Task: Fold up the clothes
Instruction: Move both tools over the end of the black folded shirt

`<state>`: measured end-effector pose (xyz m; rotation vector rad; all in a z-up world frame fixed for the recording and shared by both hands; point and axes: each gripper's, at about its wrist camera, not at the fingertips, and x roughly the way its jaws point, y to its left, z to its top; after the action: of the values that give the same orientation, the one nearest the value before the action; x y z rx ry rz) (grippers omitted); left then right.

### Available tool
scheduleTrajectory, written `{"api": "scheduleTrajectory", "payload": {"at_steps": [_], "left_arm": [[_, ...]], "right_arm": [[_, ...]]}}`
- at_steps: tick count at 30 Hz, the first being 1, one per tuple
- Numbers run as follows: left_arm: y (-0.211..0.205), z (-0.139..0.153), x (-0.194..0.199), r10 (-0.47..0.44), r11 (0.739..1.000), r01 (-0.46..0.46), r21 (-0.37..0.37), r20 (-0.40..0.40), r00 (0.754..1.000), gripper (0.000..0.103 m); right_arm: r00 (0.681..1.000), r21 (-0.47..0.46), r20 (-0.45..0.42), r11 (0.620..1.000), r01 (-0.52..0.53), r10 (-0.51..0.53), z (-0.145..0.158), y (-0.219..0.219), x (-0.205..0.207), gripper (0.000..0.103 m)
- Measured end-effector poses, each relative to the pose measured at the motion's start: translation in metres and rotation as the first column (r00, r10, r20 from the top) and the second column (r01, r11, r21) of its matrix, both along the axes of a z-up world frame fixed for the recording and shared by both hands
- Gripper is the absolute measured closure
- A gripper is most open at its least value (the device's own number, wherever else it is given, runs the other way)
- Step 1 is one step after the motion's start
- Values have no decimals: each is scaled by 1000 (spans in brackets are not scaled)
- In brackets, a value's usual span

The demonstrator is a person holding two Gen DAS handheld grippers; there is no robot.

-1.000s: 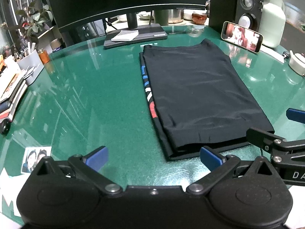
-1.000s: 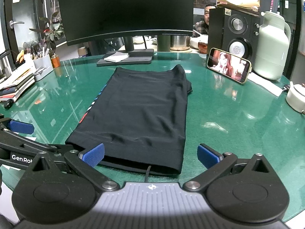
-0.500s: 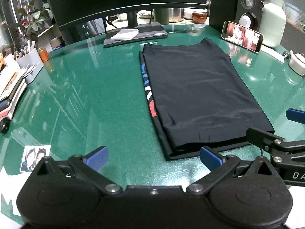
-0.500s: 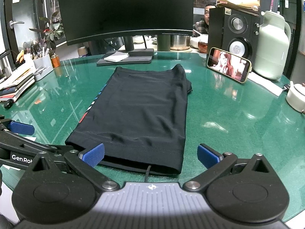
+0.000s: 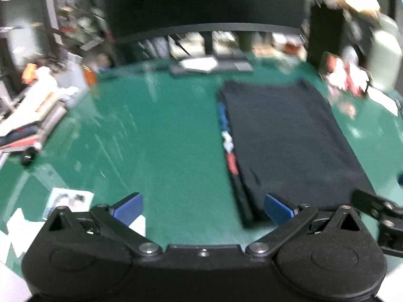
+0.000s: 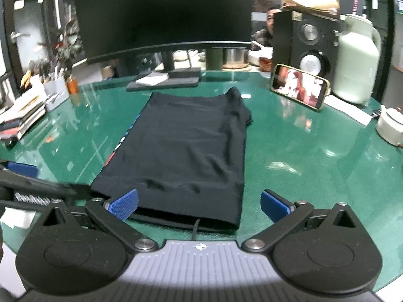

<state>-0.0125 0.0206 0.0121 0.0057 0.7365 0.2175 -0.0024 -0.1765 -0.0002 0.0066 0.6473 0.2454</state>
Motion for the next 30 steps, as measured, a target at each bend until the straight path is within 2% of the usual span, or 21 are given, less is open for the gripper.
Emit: {"api": "scheduleTrajectory", "payload": {"at_steps": [5,9,16,20,25,27,30], "left_arm": [[-1,2,-16,30,999,-28,-36,45,999,0],[-2,0,-35,44,992,-39,-120,45,998,0],[16,5,-36,112,976,-97,-194,69,991,0],[16,7,-42,123,972,-103,-210,88,988,0],[8,9,-37,77,984,-62,-164,85,993,0],[8,9,-32,67,988,-53,-146,88,994,0],[7,11,-33,55,987,-39,-157,97,994,0]], "right_arm": [[1000,19,17,1000,6,-6,2,-4,-8,0],[1000,21,28,1000,4,-4,2,0,-18,0],[999,56,47,998,-18,15,1,5,-31,0],[996,58,78,998,-36,31,2,6,-35,0],[991,75,127,996,-43,33,5,4,-40,0],[989,115,141,992,-53,36,6,1,-41,0],[991,174,118,981,-82,62,5,-4,-38,0]]}}
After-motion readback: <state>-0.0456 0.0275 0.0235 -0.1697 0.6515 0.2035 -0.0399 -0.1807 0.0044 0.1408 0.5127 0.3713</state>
